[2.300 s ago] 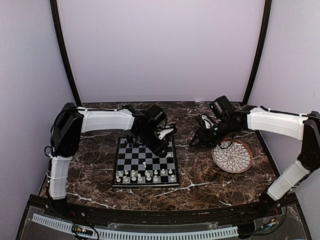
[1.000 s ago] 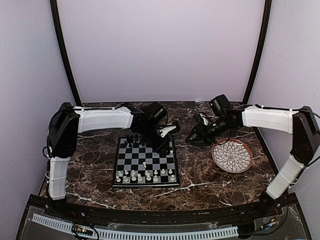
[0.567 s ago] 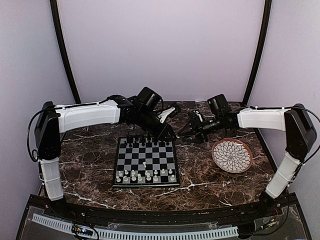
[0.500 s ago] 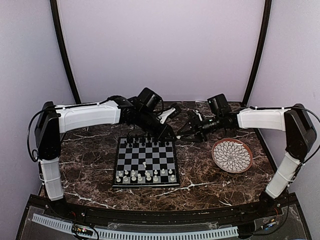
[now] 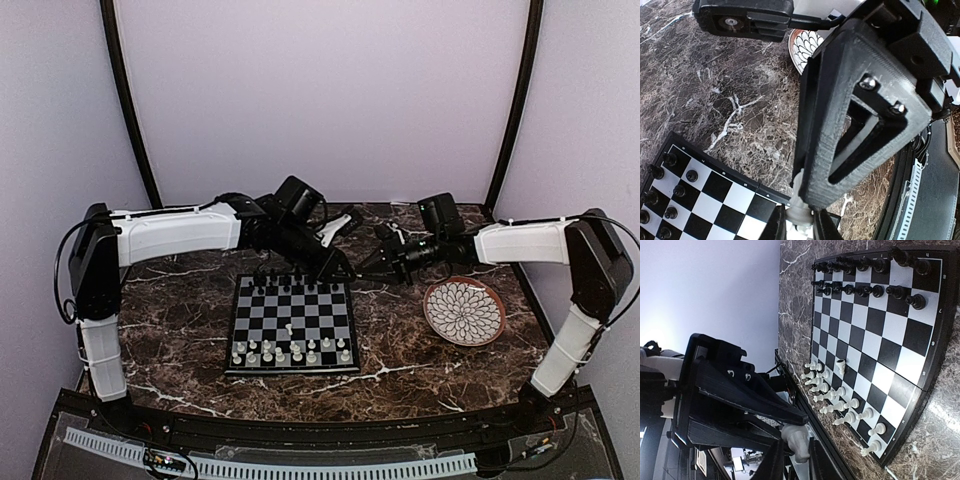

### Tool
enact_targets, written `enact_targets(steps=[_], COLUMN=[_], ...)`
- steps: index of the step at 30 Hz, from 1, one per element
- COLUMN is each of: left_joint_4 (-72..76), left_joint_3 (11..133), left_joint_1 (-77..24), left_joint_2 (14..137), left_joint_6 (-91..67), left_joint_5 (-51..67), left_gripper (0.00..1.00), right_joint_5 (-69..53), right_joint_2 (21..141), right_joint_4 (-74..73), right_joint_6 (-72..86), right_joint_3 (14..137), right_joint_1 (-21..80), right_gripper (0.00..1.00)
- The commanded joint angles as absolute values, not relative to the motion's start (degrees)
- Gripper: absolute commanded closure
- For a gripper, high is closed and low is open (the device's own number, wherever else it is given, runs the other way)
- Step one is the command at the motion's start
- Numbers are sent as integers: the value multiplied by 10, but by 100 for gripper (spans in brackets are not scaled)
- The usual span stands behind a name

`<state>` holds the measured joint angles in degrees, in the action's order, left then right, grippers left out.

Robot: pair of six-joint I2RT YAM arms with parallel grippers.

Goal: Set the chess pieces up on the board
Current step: Pass from the left arm to the right

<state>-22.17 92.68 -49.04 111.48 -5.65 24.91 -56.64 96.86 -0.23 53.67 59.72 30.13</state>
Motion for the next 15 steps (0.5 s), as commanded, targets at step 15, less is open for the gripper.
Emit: enact_targets(steps=[15], left_joint_4=[-209], left_joint_3=[810], left_joint_1=[-469], left_joint_2=[960], left_joint_6=[-106], left_joint_5=[169], left_gripper=[61], right_joint_5=[-372], right_joint_2=[928], right_joint_4=[-267], right_joint_6=[302], right_joint_3=[720], right_joint_1=[334], right_gripper=[100])
